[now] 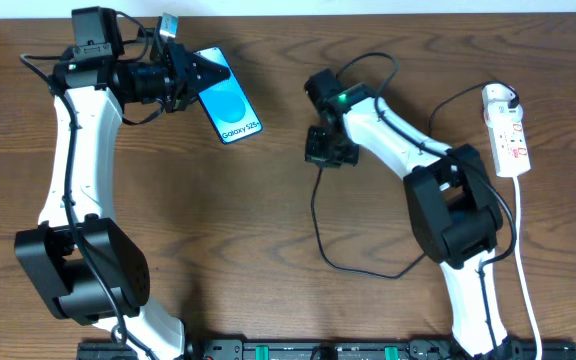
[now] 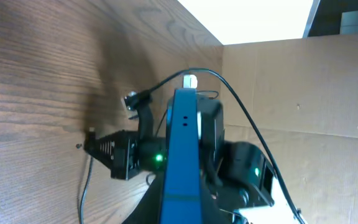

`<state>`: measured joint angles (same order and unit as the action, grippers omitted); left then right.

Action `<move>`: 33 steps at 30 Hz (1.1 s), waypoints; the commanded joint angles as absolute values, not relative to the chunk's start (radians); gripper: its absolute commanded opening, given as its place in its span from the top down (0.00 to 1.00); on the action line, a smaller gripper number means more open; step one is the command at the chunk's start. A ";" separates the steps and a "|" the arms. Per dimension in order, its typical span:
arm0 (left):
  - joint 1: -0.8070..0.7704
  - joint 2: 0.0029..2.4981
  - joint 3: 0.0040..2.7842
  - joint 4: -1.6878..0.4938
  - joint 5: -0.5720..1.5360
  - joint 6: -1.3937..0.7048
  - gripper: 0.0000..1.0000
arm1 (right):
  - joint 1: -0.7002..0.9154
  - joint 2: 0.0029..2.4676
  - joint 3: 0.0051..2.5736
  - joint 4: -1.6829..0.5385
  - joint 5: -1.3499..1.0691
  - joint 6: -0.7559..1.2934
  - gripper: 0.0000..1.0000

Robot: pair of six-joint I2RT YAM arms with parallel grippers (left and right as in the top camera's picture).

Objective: Plug charger to phone and switch on socket
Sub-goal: 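Move the right gripper to the black cable's connector end and grasp it, then lift the connector with the right gripper toward the phone's bottom port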

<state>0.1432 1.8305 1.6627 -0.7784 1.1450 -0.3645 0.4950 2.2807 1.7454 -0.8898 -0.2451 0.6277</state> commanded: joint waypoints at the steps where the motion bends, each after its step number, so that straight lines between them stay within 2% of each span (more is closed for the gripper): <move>1: 0.147 1.818 1.666 -0.777 1.167 -0.352 0.93 | 0.436 2.319 1.739 -0.812 -0.604 0.395 0.99; 3: 0.148 1.818 1.666 -0.773 1.176 -0.352 0.93 | 0.400 2.319 1.739 -0.742 -0.838 0.298 0.99; 8: 0.147 1.818 1.666 -0.624 1.342 -0.364 0.93 | 0.355 2.319 1.739 -0.645 -1.090 0.199 0.99; 16: 0.147 1.818 1.666 -0.357 1.319 -0.577 0.93 | 0.333 2.319 1.739 -0.481 -1.537 0.103 0.99; 21: 0.147 1.818 1.666 -0.327 1.175 -0.642 0.93 | 0.336 2.319 1.739 -0.403 -1.563 0.127 0.99; 27: 0.147 1.818 1.666 -0.284 1.131 -0.628 0.93 | 0.335 2.319 1.739 -0.399 -1.563 0.128 0.99; 33: 0.147 1.818 1.666 -0.175 1.109 -0.603 0.93 | 0.336 2.318 1.739 -0.152 -1.563 0.383 0.99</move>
<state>0.1432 1.8309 1.6592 -0.1989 1.1145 -0.6201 0.3378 2.3096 1.7355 -0.2249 -1.5337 0.2462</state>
